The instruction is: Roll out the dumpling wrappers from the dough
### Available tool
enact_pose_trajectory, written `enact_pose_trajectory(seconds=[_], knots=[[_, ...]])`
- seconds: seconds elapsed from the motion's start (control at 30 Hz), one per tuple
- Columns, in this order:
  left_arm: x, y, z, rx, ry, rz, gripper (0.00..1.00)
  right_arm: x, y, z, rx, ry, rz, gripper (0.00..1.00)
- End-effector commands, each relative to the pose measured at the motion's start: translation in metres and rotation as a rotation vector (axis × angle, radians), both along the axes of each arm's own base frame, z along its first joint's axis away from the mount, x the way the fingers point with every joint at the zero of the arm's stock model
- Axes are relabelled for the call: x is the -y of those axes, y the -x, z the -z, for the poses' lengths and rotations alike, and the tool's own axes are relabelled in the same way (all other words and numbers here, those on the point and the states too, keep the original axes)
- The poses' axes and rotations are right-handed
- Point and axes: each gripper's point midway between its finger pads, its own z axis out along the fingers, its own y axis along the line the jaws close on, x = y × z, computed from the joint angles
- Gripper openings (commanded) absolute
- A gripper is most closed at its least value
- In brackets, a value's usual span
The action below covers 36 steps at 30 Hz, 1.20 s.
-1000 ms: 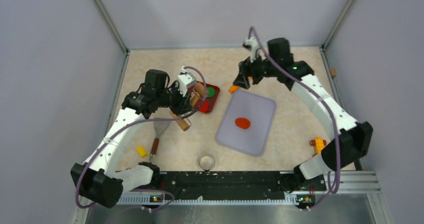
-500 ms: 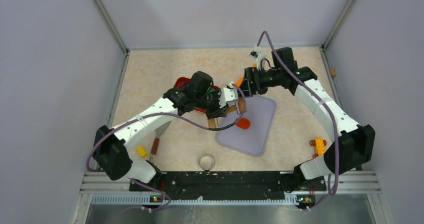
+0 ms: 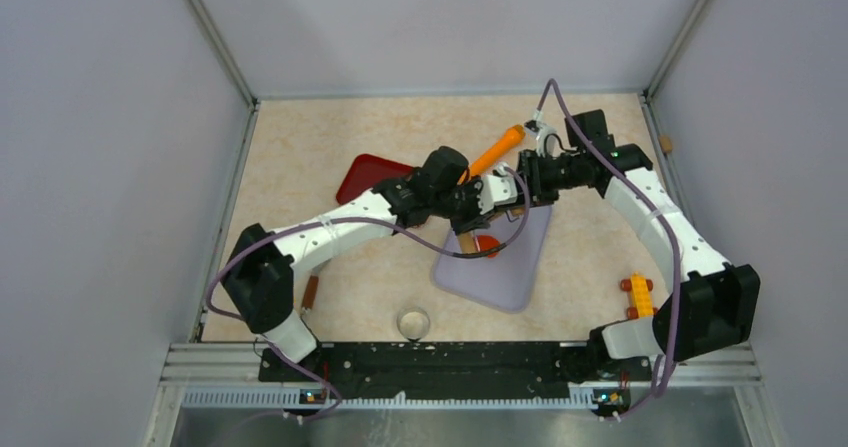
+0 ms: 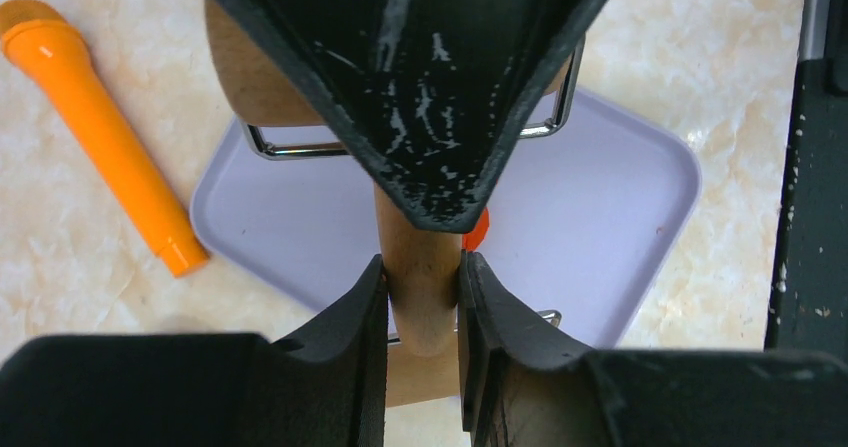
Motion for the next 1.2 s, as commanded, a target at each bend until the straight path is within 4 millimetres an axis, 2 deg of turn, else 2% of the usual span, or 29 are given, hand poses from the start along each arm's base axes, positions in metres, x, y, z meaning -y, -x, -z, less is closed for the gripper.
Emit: enact_pose_trajectory(seconds=[0.0, 0.1, 0.27, 0.43, 0.57, 0.63, 0.9, 1.03, 1.17], knots=[[0.037, 0.003, -0.014, 0.016, 0.114, 0.053, 0.00, 0.020, -0.003, 0.019, -0.034, 0.033, 0.004, 0.00], [0.045, 0.000, 0.003, 0.004, 0.133, 0.049, 0.00, 0.029, -0.006, 0.036, -0.045, 0.067, 0.057, 0.00], [0.064, -0.001, 0.019, -0.063, 0.171, 0.063, 0.00, 0.045, 0.000, 0.066, -0.018, 0.167, 0.008, 0.00], [0.085, -0.024, 0.023, -0.072, 0.190, 0.015, 0.00, 0.066, -0.003, 0.078, -0.057, 0.214, -0.004, 0.00], [0.096, -0.029, 0.019, -0.087, 0.208, 0.015, 0.00, 0.068, -0.007, 0.077, -0.072, 0.189, 0.004, 0.00], [0.098, -0.029, 0.024, -0.101, 0.203, 0.014, 0.00, 0.068, -0.008, 0.080, -0.069, 0.193, 0.002, 0.00], [0.088, -0.037, 0.060, -0.119, 0.114, -0.021, 0.00, 0.083, -0.015, 0.108, -0.095, 0.296, 0.051, 0.00], [0.076, -0.037, 0.079, -0.141, 0.074, -0.042, 0.00, 0.088, -0.013, 0.125, -0.120, 0.350, 0.072, 0.00], [0.063, -0.038, 0.089, -0.160, 0.049, -0.069, 0.00, 0.083, -0.007, 0.141, -0.130, 0.398, 0.041, 0.00]])
